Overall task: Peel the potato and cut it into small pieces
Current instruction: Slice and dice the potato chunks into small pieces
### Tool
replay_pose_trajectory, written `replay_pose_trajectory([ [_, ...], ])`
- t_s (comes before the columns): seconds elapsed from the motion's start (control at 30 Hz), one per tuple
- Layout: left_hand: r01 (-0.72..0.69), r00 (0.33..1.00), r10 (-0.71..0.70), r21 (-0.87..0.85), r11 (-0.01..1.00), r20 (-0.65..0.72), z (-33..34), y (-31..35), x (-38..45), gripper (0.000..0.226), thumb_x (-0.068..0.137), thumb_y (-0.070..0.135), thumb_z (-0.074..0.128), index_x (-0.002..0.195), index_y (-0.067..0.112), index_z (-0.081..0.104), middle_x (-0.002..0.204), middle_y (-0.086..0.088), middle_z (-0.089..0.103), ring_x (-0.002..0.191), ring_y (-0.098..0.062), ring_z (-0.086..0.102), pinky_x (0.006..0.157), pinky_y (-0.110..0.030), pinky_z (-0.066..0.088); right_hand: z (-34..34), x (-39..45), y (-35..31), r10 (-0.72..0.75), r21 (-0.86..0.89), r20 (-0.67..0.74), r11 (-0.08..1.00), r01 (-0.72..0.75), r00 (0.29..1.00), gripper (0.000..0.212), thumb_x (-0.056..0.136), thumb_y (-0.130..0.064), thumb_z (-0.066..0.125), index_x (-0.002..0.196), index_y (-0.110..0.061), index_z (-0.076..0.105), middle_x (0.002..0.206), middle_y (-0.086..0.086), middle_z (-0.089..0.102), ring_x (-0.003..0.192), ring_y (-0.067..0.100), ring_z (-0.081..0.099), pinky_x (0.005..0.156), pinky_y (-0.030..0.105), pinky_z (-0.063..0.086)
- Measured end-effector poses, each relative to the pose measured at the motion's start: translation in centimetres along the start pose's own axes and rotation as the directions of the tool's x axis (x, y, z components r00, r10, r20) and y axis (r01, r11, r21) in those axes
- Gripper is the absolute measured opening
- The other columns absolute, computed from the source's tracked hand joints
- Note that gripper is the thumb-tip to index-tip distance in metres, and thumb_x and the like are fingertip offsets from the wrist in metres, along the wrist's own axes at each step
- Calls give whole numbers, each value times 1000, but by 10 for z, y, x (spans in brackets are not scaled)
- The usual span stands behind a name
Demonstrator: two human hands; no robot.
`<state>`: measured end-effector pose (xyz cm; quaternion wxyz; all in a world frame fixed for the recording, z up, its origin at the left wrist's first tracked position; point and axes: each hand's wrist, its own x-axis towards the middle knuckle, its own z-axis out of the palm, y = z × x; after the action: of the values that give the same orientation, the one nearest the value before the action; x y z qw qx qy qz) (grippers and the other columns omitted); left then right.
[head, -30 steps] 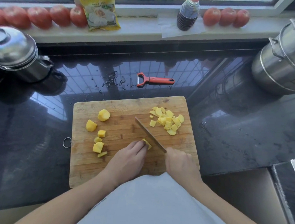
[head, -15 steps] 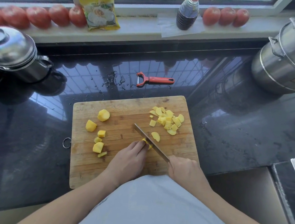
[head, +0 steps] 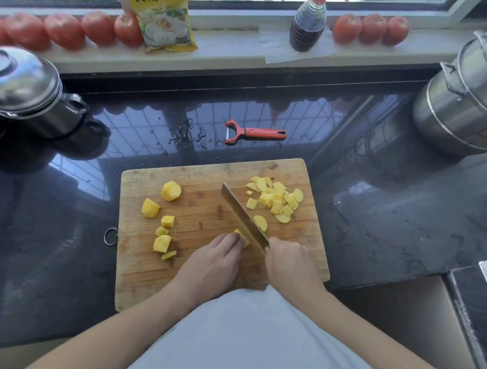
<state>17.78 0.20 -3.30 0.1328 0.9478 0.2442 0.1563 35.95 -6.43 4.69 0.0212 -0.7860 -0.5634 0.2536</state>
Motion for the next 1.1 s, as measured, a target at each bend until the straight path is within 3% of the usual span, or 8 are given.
replay_pose_trajectory([
  [0.13,-53,999,54,60,997,-8,2,-1,-3,37,93,12,59,125,-5,67,120,-15,66,111,-27,64,91,-30,54,-9,-17,11,-31,-21,36,999,32,999,18,103,-22,43,89,-15,51,88,5,69,83,33,65,63,37,39],
  [0.23,-30,999,29,40,999,23,8,-4,-5,38,96,10,58,130,-6,64,123,-17,63,115,-30,63,90,-37,59,-7,-25,10,-34,-106,109,993,45,994,15,102,-19,40,88,-18,45,90,3,68,87,31,66,64,35,33],
  [0.37,-57,997,53,81,995,60,14,-5,-5,38,97,9,56,131,-8,63,124,-19,65,116,-34,62,96,-39,56,-6,-28,9,-8,-207,165,978,42,986,13,102,-19,37,91,-20,45,95,2,68,92,31,67,65,34,32],
  [0.6,-43,999,40,72,996,36,9,-3,-4,36,95,8,61,128,-7,65,120,-17,66,114,-31,62,97,-36,56,-8,-29,12,25,-211,260,977,32,965,10,100,-17,39,91,-17,40,102,8,69,94,35,66,66,34,34],
  [0.77,-59,997,56,70,996,43,5,-3,-2,35,95,6,56,126,-6,66,121,-16,66,114,-31,64,99,-36,55,5,-12,1,4,-204,226,978,44,974,12,99,-7,37,91,-17,38,100,13,68,95,37,67,64,37,36],
  [0.97,-72,997,72,84,994,2,-1,0,-2,37,91,7,59,124,-9,66,115,-18,66,113,-30,61,97,-35,54,8,2,-2,-19,-59,64,998,23,998,17,103,-20,39,94,-14,52,93,10,68,90,39,65,63,38,38],
  [1.1,-59,998,63,110,992,-30,-5,4,-5,42,94,14,49,123,-10,67,117,-19,65,117,-28,53,102,-36,45,3,-16,11,-49,-56,100,997,55,994,17,103,-23,40,87,-18,43,90,9,69,86,39,65,64,38,36],
])
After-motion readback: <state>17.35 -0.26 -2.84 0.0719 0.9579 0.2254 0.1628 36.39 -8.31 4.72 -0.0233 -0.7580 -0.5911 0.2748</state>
